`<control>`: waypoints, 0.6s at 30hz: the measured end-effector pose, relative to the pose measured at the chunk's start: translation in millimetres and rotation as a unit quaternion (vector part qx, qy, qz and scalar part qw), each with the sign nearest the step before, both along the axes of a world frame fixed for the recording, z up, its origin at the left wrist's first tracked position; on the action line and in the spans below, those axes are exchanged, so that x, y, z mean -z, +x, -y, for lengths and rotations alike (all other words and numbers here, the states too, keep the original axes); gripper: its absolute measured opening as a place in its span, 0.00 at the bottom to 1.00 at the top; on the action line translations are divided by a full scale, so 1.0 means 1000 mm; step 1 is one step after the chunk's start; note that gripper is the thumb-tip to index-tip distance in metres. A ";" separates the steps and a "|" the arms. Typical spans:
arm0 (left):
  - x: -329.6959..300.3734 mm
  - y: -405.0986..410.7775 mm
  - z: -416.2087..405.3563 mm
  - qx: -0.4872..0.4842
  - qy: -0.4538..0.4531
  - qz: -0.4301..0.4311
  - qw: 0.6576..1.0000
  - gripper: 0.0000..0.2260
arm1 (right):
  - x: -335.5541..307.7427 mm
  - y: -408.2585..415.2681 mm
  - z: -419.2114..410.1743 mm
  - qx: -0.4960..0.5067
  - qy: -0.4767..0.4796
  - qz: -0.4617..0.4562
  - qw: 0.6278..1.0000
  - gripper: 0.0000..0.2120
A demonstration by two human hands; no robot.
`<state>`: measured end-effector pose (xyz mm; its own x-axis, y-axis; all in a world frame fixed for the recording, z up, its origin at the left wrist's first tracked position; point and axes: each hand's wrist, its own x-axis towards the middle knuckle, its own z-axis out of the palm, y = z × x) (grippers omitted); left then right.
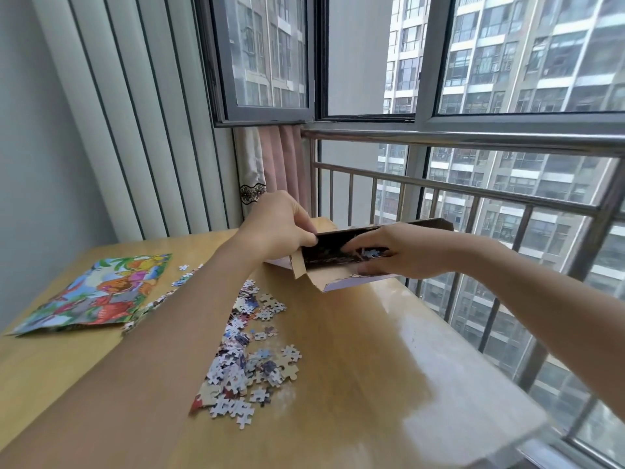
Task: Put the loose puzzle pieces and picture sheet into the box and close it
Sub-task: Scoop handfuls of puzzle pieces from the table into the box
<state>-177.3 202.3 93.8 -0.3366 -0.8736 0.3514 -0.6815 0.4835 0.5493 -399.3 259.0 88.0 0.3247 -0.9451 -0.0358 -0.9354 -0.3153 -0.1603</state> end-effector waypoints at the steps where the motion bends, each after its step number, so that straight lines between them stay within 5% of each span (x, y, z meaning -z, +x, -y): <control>1: 0.001 0.000 0.000 0.001 -0.001 0.001 1.000 0.04 | 0.001 -0.002 0.001 -0.005 0.024 0.010 1.000 0.23; 8: 0.005 0.000 -0.002 0.003 -0.008 0.006 1.000 0.05 | 0.001 -0.015 0.005 -0.041 0.069 0.112 0.990 0.19; 13: 0.006 0.001 -0.001 0.005 -0.007 0.001 1.000 0.05 | -0.003 -0.016 -0.006 -0.060 -0.012 0.228 0.972 0.16; 18: 0.006 0.001 -0.003 0.007 -0.015 0.004 1.000 0.04 | 0.007 -0.004 0.002 -0.031 -0.041 0.138 0.989 0.13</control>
